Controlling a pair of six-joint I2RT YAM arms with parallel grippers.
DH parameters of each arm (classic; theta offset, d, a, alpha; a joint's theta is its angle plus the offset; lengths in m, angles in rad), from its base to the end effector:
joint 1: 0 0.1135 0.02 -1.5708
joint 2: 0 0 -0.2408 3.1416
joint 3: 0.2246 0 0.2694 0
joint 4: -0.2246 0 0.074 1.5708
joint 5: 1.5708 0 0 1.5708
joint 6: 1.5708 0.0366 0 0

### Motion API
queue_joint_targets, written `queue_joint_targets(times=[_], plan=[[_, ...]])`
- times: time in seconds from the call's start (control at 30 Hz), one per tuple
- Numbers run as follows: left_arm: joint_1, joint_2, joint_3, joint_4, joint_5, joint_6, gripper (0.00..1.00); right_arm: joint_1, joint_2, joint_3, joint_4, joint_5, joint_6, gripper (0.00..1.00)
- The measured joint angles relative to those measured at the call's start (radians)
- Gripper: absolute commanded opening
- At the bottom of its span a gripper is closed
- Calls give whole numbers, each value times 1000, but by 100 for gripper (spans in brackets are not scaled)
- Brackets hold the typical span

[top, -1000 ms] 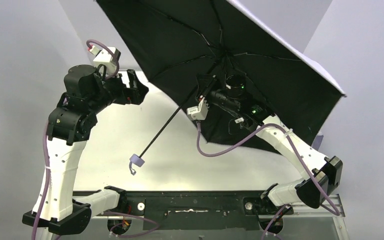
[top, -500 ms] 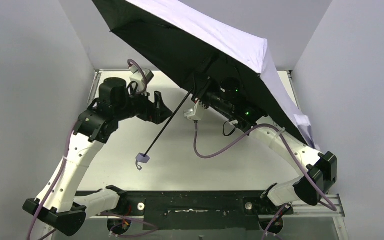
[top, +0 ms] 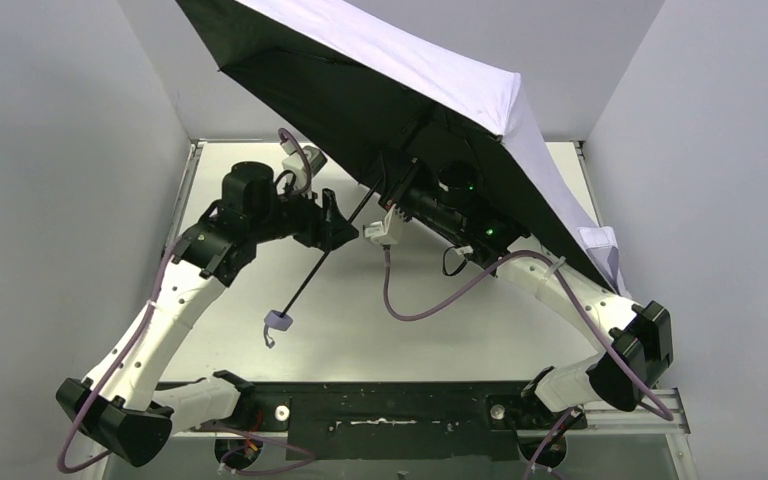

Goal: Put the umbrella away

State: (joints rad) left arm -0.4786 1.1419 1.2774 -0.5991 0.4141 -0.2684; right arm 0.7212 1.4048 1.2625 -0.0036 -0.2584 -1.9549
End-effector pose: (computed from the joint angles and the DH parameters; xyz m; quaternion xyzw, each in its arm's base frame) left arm 0.2312 -0.1366 0.3793 0.1948 0.8165 -0.3506 0.4152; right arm 0.2619 0.2427 0.3572 -0.7496 0.0911 -0.2955 0.5852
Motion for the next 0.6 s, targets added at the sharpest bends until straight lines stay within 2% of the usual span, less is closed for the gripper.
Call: queue_joint_targets(times=[0.37, 0.53, 0.6], plan=[[-14, 92, -4, 107, 72, -21, 47, 2, 0, -27, 72, -47, 31, 0], [-17, 119, -4, 135, 107, -33, 34, 9, 0, -36, 90, -64, 32, 0], [-17, 119, -4, 143, 123, -35, 24, 10, 0, -40, 97, -66, 32, 0]])
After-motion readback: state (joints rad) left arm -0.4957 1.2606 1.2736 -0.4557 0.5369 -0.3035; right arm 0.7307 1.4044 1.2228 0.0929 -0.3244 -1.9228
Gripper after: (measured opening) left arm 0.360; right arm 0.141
